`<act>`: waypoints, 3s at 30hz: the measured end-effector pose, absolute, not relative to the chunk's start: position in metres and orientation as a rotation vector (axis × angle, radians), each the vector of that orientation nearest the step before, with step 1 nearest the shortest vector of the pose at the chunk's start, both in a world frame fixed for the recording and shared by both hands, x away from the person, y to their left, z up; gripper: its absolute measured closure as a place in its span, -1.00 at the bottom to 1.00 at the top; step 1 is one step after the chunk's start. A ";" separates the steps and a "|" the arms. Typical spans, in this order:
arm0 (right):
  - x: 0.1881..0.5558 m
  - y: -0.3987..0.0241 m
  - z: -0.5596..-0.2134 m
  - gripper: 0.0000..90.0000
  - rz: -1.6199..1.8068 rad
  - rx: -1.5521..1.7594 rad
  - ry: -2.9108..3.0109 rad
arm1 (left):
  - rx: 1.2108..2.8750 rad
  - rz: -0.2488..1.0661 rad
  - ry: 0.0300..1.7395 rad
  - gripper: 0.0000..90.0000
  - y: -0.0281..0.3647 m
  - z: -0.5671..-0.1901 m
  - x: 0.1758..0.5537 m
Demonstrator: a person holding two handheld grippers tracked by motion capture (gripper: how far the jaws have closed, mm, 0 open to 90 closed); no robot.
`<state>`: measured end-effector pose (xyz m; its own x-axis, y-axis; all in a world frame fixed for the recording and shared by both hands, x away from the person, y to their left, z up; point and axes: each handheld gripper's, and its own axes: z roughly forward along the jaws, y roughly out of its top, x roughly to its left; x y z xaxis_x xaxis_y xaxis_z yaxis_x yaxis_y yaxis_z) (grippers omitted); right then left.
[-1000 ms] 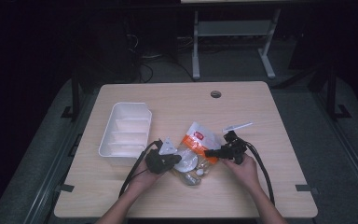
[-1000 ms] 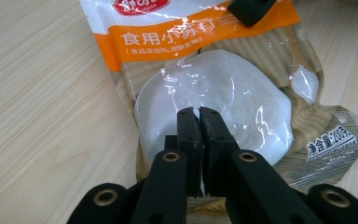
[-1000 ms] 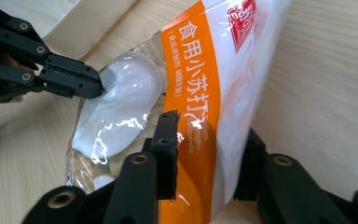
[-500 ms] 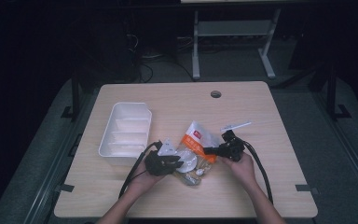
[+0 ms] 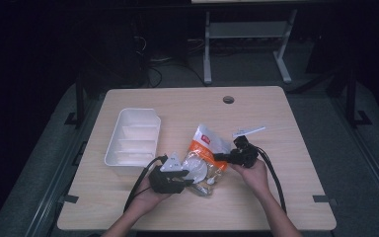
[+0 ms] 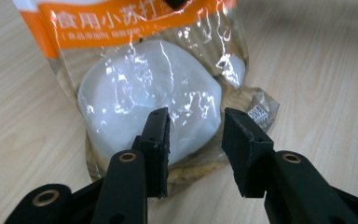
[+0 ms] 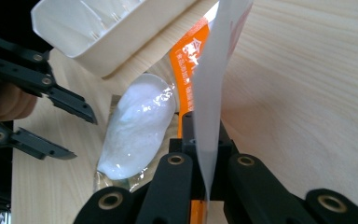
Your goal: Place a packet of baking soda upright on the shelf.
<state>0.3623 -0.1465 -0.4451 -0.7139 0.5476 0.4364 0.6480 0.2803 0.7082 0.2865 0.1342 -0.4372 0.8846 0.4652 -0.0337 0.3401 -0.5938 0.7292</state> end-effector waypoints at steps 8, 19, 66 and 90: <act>0.356 -0.131 -0.412 0.99 -1.494 -0.985 -2.534 | 2.239 0.191 0.515 0.26 0.135 -0.439 0.280; 0.346 -0.100 -0.365 1.00 -1.519 -0.764 -2.777 | 2.212 0.169 0.508 0.08 0.142 -0.439 0.282; 0.430 -0.011 -0.289 1.00 -1.638 -0.639 -2.706 | 2.251 0.177 0.444 -0.36 0.136 -0.446 0.277; 0.485 0.047 -0.279 1.00 -1.651 -0.573 -2.700 | 2.239 0.198 0.462 -0.37 0.140 -0.445 0.279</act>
<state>0.4851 0.0468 -0.2794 -0.9337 0.3373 0.1200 0.2605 0.4104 0.8739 0.2791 0.1400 -0.4446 0.9202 0.3914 -0.0109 0.2621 -0.5951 0.7597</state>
